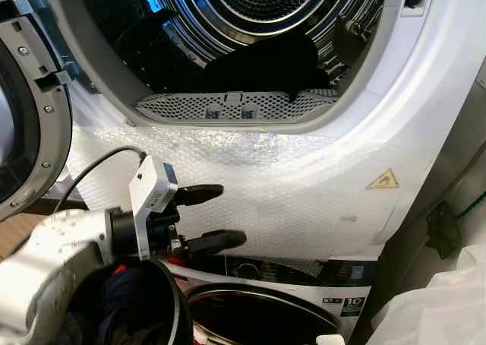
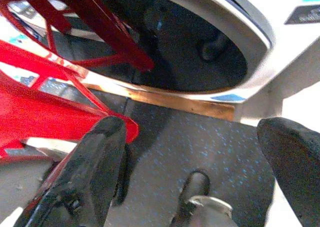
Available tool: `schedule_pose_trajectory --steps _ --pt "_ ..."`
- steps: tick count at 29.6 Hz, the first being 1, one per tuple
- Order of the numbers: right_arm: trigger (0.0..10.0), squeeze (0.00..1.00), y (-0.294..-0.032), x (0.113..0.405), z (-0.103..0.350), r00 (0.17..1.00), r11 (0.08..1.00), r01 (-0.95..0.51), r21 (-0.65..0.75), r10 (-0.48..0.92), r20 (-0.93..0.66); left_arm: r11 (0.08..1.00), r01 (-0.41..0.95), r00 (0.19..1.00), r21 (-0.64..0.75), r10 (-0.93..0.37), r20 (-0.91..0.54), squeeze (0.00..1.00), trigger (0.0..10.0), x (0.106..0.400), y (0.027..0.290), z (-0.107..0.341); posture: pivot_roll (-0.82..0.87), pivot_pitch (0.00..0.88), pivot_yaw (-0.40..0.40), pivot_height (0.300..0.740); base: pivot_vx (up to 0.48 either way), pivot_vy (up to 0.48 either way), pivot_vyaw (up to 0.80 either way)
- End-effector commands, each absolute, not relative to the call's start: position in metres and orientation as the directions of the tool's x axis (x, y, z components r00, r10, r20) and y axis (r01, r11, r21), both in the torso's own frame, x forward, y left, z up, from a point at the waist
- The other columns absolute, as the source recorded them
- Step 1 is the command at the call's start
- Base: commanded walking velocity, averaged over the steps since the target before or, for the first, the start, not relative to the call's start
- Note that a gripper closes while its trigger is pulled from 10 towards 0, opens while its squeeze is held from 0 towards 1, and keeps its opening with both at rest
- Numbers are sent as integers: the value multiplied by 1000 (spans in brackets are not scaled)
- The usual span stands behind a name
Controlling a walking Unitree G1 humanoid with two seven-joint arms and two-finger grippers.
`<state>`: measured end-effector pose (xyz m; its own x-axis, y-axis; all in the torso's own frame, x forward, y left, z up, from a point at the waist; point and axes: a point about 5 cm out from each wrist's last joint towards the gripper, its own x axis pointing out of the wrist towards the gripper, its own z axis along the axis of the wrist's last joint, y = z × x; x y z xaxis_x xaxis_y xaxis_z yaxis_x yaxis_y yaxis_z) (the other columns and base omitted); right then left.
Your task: Clothes washing
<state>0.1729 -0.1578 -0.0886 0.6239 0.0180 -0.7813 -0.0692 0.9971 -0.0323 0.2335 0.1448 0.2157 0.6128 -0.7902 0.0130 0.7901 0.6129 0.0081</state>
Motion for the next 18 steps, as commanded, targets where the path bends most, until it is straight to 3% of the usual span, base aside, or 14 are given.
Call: schedule_pose_trajectory --steps 1,3,4,5,6,8,10,12,18 --pt "10000 0 -155 165 -92 603 998 -67 -19 25 -798 698 715 698 46 -716 10 0 10000 234 153 220 163 0 123 740 0 0 0" --pt "10000 0 -157 161 -94 588 997 -69 -26 20 -809 796 604 796 23 -605 9 0 10000 236 163 212 178 0 121 740 0 0 0" --pt "10000 0 -157 160 -95 582 997 -72 -27 20 -813 876 483 876 12 -482 -18 0 10000 239 176 200 188 0 120 740 0 0 0" --pt "10000 0 -157 160 -95 582 997 -72 -27 20 -813 876 483 876 12 -482 -18 0 10000 239 176 200 188 0 120 740 0 0 0" --pt "10000 0 -157 160 -95 579 997 -74 -26 22 -815 962 273 959 -14 -273 -74 0 10000 243 198 181 202 0 119 740 0 0 0" --pt "10000 0 -155 161 -95 579 997 -76 -25 24 -815 987 157 981 -31 -159 -109 0 10000 243 209 168 206 0 119 740 0 0 0" --pt "10000 0 -150 163 -94 578 994 -105 -15 48 -814 997 -71 976 -44 60 -211 0 10000 238 232 139 208 0 111 740 0 0 0" --pt "10000 0 -150 164 -94 579 993 -119 -16 56 -813 991 -101 973 -93 79 -218 0 10000 237 232 135 210 0 104 740 0 0 0" --pt "10000 0 -154 166 -93 578 992 -120 -27 48 -815 982 -180 954 -62 159 -256 0 10000 238 236 121 189 0 92 740 0 0 0"
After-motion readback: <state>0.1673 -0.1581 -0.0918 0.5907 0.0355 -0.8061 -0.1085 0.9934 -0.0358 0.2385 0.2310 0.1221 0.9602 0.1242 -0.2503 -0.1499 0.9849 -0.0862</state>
